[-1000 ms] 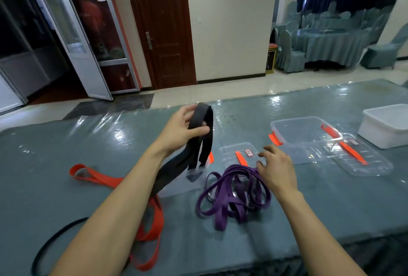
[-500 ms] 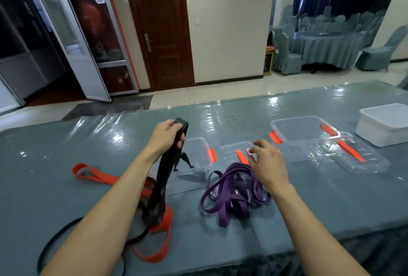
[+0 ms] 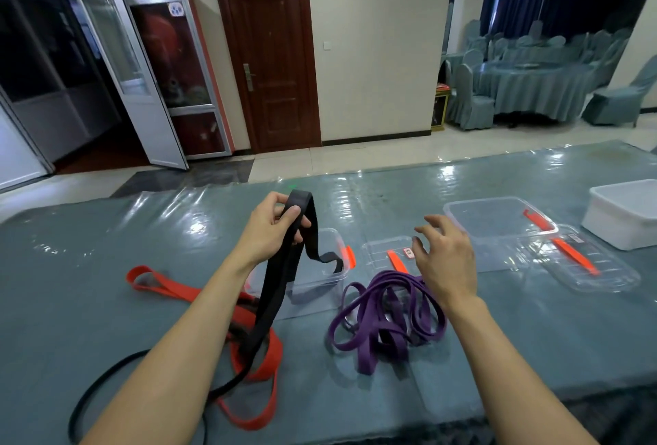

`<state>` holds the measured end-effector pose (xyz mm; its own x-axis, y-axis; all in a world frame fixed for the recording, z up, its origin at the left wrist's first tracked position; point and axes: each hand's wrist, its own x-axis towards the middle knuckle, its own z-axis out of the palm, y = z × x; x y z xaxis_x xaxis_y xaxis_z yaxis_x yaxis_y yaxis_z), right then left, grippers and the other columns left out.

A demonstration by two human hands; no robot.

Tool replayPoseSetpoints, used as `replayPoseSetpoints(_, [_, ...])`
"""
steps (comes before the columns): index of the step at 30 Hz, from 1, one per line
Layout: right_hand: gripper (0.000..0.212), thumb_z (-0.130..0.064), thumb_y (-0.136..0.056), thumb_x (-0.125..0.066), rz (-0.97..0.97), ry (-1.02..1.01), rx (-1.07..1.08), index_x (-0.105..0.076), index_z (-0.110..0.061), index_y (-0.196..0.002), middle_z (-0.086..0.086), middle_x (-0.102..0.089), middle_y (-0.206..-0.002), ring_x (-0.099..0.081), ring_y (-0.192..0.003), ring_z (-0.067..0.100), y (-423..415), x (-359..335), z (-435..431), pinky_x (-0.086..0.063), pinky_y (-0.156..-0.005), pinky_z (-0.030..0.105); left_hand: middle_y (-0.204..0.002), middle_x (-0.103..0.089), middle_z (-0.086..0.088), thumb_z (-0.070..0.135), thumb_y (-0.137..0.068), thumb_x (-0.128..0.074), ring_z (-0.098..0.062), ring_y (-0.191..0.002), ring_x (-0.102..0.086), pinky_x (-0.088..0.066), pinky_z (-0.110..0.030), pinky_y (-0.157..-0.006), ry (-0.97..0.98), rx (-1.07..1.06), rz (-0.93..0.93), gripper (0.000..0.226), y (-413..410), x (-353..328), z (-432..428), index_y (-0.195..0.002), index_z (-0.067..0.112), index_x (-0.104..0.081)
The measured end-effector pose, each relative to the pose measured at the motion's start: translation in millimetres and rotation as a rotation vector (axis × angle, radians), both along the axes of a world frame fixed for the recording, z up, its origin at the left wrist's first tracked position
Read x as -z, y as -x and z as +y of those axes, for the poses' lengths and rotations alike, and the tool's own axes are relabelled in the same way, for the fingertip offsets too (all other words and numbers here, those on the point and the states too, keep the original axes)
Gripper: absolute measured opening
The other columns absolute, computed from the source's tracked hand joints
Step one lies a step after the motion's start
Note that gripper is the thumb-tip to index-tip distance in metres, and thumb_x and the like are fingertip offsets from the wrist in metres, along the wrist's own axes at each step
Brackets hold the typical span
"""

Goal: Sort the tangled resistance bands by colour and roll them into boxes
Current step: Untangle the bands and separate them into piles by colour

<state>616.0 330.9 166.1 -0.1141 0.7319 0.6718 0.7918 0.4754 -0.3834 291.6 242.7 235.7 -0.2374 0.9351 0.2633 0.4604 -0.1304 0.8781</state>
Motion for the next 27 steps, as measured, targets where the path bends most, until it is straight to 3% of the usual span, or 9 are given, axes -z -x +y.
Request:
replayPoseSetpoints(5, [0.021, -0.005, -0.090, -0.080, 0.004, -0.011, -0.005, -0.080, -0.005, -0.111, 0.016, -0.072, -0.128, -0.069, -0.106, 0.044, 4.0, -11.7, 1.6, -0.057, -0.093, 0.053, -0.095, -0.082, -0.011, 0.020, -0.114, -0.057, -0.024, -0.068, -0.068, -0.062, -0.041, -0.072, -0.039, -0.029, -0.032, 0.011, -2.9, -2.8, -1.8, -0.117, 0.009, -0.058])
replayPoseSetpoints(9, [0.006, -0.003, -0.087, -0.082, -0.012, -0.050, -0.001, -0.081, -0.005, -0.092, 0.016, -0.073, -0.125, -0.070, -0.101, 0.043, 6.9, -14.9, 3.2, -0.058, -0.089, 0.051, -0.096, -0.083, -0.010, 0.021, -0.114, -0.057, -0.024, -0.067, -0.068, -0.062, -0.041, -0.072, -0.042, -0.042, -0.032, 0.012, -2.4, -2.0, -4.7, -0.118, 0.010, -0.058])
replayPoseSetpoints(18, [0.004, -0.003, -0.087, -0.083, -0.027, -0.048, 0.002, -0.082, -0.003, -0.090, 0.017, -0.074, -0.124, -0.071, -0.105, 0.045, 12.9, -14.3, 2.6, -0.059, -0.092, 0.052, -0.096, -0.083, -0.008, 0.023, -0.114, -0.058, -0.020, -0.067, -0.068, -0.062, -0.033, -0.070, -0.049, -0.037, -0.026, 0.011, -0.9, -1.3, -5.3, -0.117, 0.013, -0.059])
replayPoseSetpoints(23, [0.005, -0.007, -0.087, -0.084, -0.044, -0.036, 0.004, -0.082, -0.006, -0.092, 0.014, -0.074, -0.126, -0.071, -0.106, 0.044, 12.0, -16.0, 1.4, -0.058, -0.096, 0.052, -0.096, -0.083, -0.007, 0.024, -0.113, -0.059, -0.020, -0.066, -0.069, -0.060, -0.037, -0.071, -0.056, -0.026, -0.035, 0.009, 1.1, -2.0, -5.2, -0.115, 0.015, -0.061])
replayPoseSetpoints(27, [0.038, -0.025, -0.087, -0.088, -0.037, 0.042, -0.149, -0.079, -0.011, -0.122, 0.007, -0.069, -0.136, -0.071, -0.114, 0.032, 16.6, -24.5, -2.9, -0.055, -0.101, 0.044, -0.093, -0.083, -0.011, 0.017, -0.111, -0.062, -0.022, -0.059, -0.063, -0.056, -0.038, -0.064, -0.069, 0.056, -0.053, 0.007, -15.0, -14.0, -3.5, -0.114, 0.012, -0.065])
